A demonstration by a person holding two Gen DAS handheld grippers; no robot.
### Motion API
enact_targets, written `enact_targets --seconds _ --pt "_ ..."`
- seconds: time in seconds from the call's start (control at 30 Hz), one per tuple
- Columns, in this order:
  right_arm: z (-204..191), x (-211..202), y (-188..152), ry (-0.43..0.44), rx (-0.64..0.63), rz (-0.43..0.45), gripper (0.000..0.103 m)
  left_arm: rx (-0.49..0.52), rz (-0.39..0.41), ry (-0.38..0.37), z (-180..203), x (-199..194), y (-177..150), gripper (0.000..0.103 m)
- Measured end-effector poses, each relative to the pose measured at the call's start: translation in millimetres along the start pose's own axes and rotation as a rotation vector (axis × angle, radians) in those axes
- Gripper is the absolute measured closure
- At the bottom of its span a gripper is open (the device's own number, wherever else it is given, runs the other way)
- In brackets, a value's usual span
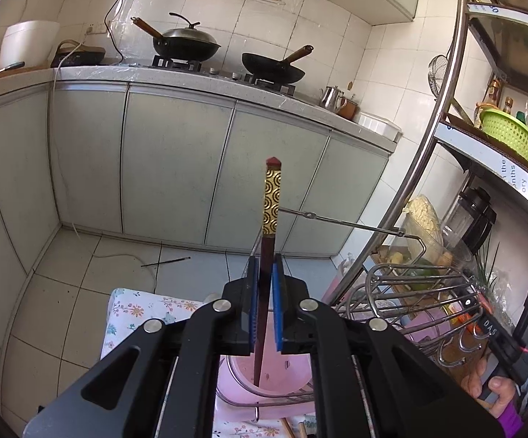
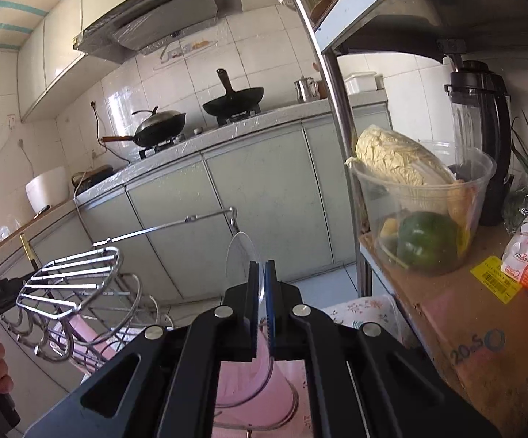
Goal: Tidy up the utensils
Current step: 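Lift both held utensils and lower them into the pink cup, then open both tools to release the utensils in the cup and withdraw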
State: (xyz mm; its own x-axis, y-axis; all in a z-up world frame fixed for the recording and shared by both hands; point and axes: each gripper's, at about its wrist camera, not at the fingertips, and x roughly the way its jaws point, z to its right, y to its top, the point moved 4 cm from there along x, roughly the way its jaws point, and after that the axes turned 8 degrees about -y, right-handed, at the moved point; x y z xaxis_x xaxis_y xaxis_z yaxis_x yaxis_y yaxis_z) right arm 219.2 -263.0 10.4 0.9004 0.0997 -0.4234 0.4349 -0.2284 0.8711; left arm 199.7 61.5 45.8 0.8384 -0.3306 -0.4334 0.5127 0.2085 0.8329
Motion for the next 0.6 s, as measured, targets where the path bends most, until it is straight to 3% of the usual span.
enact_targets --seconds 0.13,0.23,0.6 --pt "-0.1 -0.6 -2.1 0.005 -0.001 -0.026 0.094 -0.032 0.000 0.004 -3.1 -3.0 0.2 0.070" --pt "1.3 -4.6 -2.6 0.006 -0.001 -0.030 0.083 -0.042 0.004 0.003 -4.4 -8.9 0.2 0.067" --pt "7.5 -44.4 -2.5 0.011 0.005 0.007 0.082 -0.055 0.053 0.022 -8.1 -42.7 2.9 0.066"
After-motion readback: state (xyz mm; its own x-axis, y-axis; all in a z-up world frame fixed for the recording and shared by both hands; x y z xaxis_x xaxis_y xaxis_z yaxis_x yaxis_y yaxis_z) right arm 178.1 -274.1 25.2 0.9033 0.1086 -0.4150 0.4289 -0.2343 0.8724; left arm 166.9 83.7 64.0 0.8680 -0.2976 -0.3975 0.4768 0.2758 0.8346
